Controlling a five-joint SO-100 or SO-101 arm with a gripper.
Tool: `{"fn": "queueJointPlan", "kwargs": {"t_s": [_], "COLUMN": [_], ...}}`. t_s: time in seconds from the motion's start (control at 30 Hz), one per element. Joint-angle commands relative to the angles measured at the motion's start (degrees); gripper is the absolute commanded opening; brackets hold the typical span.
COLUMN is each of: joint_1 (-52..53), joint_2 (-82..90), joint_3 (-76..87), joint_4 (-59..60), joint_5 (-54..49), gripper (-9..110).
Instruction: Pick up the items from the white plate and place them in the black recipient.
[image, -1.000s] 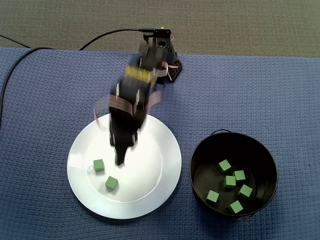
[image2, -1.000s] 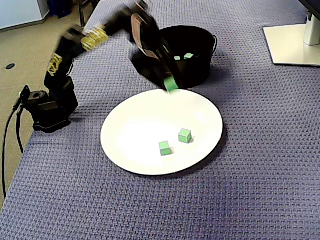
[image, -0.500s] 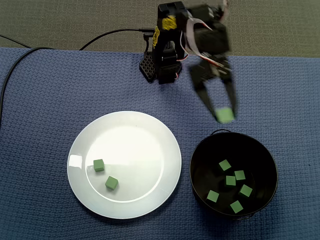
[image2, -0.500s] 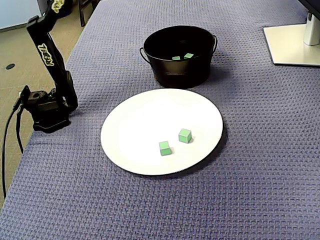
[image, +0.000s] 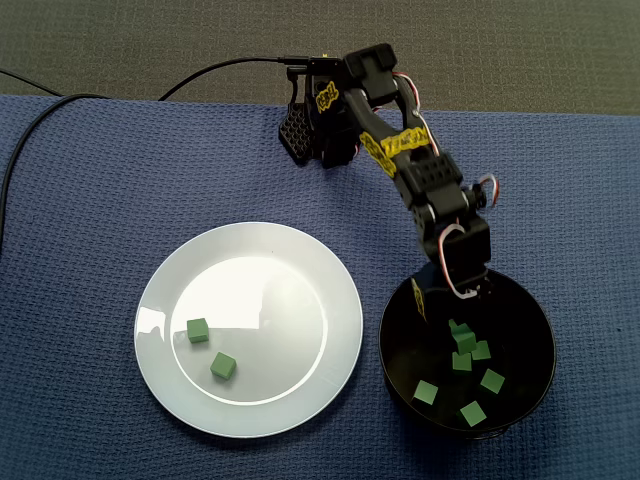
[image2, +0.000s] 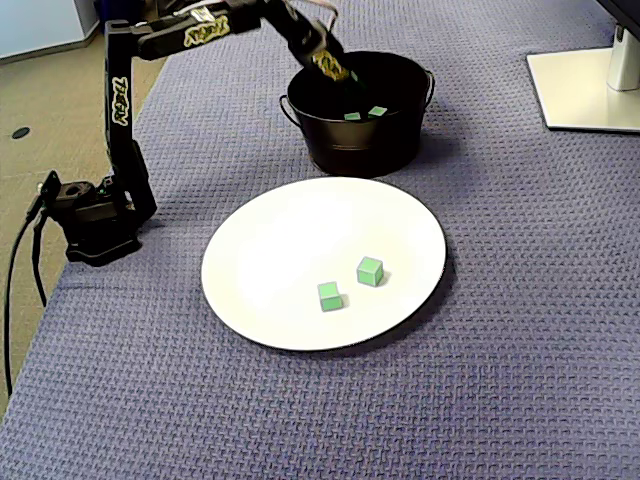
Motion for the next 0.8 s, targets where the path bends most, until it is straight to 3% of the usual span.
{"fn": "queueJointPlan", "kwargs": {"t_s": [0.0,0.17,0.3,0.4,0.6,0.77], "joint_1": [-0.2,3.2,13.0,25.0,48.1,58.3], "joint_2": [0.6,12.0,23.7,28.7,31.3,26.3], "joint_3": [1.8,-3.8,-12.6,-15.3,-5.5,5.7], "joint_4": [-3.4,13.0,28.2,37.6,38.8,23.7], "joint_5": [7.0,0.9,-8.7,-24.9,-45.6,-50.4], "gripper": [22,45,45,45,52,53]}}
